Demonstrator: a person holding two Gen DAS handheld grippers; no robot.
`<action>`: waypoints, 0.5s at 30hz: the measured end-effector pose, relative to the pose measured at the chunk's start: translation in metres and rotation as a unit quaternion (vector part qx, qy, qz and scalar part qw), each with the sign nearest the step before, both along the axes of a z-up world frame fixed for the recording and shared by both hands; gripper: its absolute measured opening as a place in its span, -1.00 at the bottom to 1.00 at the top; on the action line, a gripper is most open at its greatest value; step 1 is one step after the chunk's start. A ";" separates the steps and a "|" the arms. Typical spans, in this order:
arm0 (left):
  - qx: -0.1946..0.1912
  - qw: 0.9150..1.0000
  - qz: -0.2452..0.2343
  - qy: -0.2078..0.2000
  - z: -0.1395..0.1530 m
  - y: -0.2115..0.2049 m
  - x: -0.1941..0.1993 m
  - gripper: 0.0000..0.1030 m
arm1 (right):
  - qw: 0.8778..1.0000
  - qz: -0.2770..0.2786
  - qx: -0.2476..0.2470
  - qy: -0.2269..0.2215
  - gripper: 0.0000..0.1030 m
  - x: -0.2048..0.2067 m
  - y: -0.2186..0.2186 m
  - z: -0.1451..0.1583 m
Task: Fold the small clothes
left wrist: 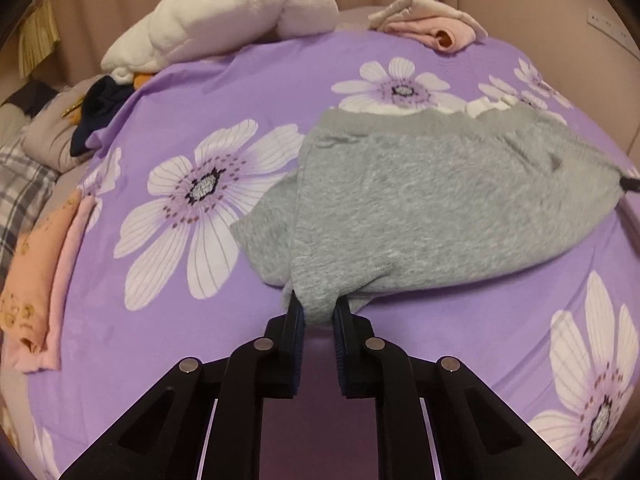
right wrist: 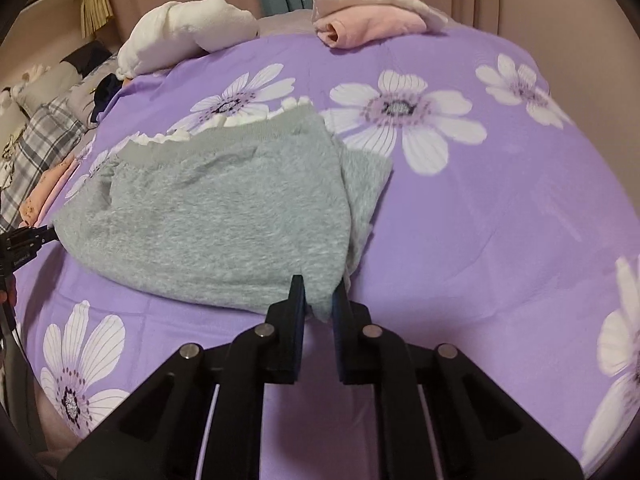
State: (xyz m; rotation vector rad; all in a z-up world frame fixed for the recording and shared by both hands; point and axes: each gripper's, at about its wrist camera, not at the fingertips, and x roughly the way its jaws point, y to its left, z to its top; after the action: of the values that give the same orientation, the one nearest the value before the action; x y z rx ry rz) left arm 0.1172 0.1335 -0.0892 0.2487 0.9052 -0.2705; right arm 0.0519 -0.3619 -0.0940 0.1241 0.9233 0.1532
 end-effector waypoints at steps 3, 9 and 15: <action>0.006 1.000 -0.004 0.021 -0.016 0.002 -0.001 -0.76 | 1.000 -0.002 -0.006 0.023 -0.79 0.004 -0.001 -0.012; -0.048 0.996 0.056 0.044 -0.023 0.042 -0.007 -0.91 | 0.999 -0.007 0.001 0.045 -0.65 0.002 -0.003 -0.035; -0.090 0.992 0.085 0.033 0.001 0.062 -0.020 -0.90 | 1.000 -0.015 -0.009 0.004 -0.45 -0.012 -0.005 -0.002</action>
State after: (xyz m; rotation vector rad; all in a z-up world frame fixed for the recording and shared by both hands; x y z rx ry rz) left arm 0.0967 0.1959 -0.0879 -0.0060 0.9559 -0.2013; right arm 0.0395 -0.3672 -0.0962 0.1223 0.9296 0.1172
